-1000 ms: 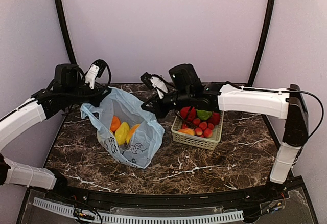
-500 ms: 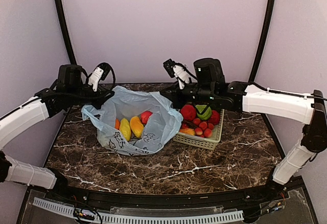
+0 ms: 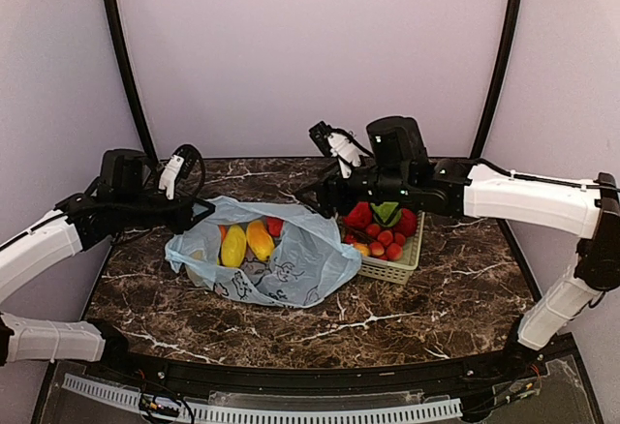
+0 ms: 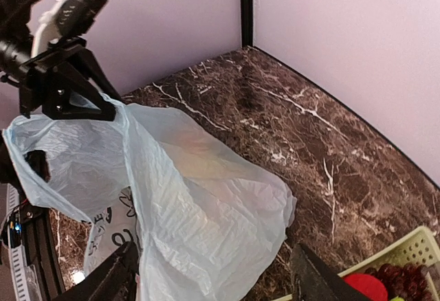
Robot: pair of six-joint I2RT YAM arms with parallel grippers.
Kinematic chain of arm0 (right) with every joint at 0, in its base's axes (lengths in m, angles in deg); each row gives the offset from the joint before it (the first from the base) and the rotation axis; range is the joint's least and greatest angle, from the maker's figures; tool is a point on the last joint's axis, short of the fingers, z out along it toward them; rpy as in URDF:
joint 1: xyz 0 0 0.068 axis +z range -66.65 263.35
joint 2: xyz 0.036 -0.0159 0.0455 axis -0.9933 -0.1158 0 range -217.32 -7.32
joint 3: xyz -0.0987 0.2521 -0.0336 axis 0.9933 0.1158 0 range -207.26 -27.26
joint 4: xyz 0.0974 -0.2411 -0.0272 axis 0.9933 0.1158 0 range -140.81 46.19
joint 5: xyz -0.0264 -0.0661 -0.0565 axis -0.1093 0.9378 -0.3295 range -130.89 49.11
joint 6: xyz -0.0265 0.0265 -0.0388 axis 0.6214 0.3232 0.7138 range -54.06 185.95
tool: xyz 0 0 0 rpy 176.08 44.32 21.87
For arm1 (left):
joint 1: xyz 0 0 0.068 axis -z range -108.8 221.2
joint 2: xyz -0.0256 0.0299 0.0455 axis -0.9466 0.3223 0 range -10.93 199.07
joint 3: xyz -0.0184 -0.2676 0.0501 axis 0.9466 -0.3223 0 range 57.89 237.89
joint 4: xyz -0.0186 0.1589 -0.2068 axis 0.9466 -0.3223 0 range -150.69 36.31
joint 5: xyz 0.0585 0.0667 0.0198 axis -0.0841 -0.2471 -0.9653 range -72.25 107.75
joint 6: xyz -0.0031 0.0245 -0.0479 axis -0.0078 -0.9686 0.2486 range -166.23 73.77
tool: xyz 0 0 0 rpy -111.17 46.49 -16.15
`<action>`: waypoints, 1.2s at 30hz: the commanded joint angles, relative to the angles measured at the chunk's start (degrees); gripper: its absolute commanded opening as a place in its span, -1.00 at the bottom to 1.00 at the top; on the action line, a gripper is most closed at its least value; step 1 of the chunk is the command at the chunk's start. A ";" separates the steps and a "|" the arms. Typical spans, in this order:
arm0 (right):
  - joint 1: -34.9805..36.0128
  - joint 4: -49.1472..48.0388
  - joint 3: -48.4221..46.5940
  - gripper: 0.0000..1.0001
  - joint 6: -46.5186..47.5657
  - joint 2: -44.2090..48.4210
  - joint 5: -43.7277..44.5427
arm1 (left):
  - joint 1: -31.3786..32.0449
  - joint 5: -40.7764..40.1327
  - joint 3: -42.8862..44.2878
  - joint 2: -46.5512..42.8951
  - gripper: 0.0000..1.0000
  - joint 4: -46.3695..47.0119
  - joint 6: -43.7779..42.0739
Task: Untie the knot of the plastic bag and take out the fruit
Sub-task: Pick up the takeout bag from the center of the board, then hold the takeout bag at the center of the board.
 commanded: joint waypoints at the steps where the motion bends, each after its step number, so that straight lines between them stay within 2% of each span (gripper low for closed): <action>1: 3.31 -3.93 -2.20 0.52 2.65 3.44 -2.77 | -0.30 0.93 0.18 -2.53 -0.30 -1.80 5.71; 2: 4.10 -4.48 -2.18 0.53 2.69 3.51 -3.35 | -0.30 0.64 1.14 -2.99 -0.15 -2.32 6.07; 4: 5.82 -5.45 -2.22 0.53 2.70 3.29 -4.23 | -0.34 -0.46 3.32 -3.96 0.28 -4.30 7.14; 6: 7.43 -5.52 -2.82 0.50 2.70 2.11 -4.94 | -0.38 -2.01 6.03 -4.28 0.47 -6.84 8.02; 10: 10.62 -4.01 -5.93 0.35 4.25 -3.12 -4.38 | -0.63 -4.98 11.93 -2.42 0.65 -13.23 9.55; 13: 12.44 -2.08 -8.47 0.24 4.96 -7.31 -3.21 | -1.40 -4.76 15.24 -0.73 0.70 -15.28 10.34; 18: 14.27 0.06 -9.74 0.10 6.47 -12.63 0.03 | -5.43 -4.14 15.29 0.78 0.75 -15.51 11.54; 25: 14.31 3.01 -9.54 -0.08 8.82 -17.52 5.62 | -12.38 -4.35 6.24 0.38 0.76 -10.08 16.40; 29: 14.17 5.14 -10.73 -0.16 11.18 -21.55 9.10 | -16.26 -4.89 -0.60 0.26 0.76 -2.90 20.55; 36: 13.10 5.93 -13.89 -0.28 13.15 -26.70 10.45 | -18.64 -4.68 -8.25 2.23 0.76 2.99 25.19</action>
